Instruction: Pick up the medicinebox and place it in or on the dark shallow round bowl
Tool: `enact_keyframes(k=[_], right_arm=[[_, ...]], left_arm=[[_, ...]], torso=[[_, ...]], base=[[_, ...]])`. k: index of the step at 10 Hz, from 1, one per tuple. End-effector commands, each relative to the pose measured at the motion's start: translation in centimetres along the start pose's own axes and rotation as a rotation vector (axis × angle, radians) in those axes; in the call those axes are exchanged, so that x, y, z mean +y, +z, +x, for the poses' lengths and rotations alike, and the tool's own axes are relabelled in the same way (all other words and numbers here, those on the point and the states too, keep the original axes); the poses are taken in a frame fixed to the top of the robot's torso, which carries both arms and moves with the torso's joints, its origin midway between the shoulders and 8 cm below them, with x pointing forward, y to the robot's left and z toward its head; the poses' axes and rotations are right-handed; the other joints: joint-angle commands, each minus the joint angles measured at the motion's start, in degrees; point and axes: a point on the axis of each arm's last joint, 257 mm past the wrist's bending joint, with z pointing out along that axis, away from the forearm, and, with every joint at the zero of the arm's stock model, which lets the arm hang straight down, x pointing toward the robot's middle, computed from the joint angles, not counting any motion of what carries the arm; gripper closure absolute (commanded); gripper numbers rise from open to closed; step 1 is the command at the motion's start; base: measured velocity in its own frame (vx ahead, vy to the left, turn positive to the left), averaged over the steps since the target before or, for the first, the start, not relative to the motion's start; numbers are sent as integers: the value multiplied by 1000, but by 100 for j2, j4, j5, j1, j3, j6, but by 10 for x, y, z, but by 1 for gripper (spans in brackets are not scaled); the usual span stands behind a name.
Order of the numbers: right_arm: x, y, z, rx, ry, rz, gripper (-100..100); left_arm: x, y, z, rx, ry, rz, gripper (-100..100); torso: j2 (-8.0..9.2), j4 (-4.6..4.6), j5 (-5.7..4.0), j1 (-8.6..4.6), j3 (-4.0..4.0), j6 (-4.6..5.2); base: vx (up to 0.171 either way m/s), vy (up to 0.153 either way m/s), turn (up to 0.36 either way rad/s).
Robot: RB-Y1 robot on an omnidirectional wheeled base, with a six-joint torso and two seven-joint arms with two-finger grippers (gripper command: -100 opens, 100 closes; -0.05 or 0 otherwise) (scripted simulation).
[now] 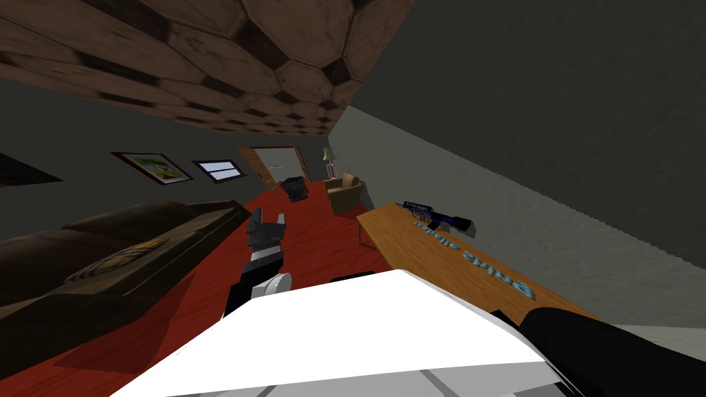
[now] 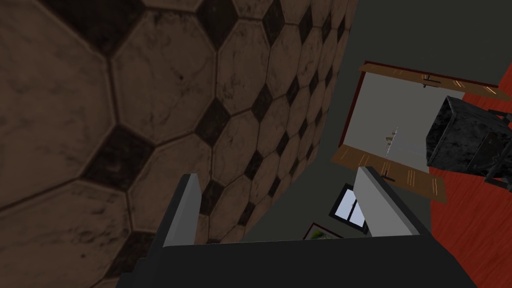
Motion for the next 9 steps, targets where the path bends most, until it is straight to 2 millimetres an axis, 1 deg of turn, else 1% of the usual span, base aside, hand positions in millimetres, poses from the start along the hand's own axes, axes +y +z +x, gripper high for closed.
enact_keyframes(k=[1, 2, 3, 4, 9], right_arm=[[-1, -5, -12, -7, -9, -11, -100], [-3, -10, -23, -14, -19, -19, -100], [-2, -8, -16, -10, -14, -13, -100], [-2, -8, -17, -11, -15, -15, 0], [-2, -8, -17, -11, -15, -15, 0]], left_arm=[[0, 0, 0, 0, 0, 0, 0], [0, 0, 0, 0, 0, 0, 0], [0, 0, 0, 0, 0, 0, 0], [0, 0, 0, 0, 0, 0, 0], [0, 0, 0, 0, 0, 0, 0]], torso=[[0, 0, 0, 0, 0, 0], [-1, 0, 0, 0, 0, -1], [-1, 0, 0, 1, 0, -1], [-7, -1, -1, 0, -3, -1], [-17, -4, -1, -1, -9, -1]], base=[[-44, 1, -50], [-43, 2, -57], [-20, 2, -10], [0, 0, 0], [0, 0, 0]])
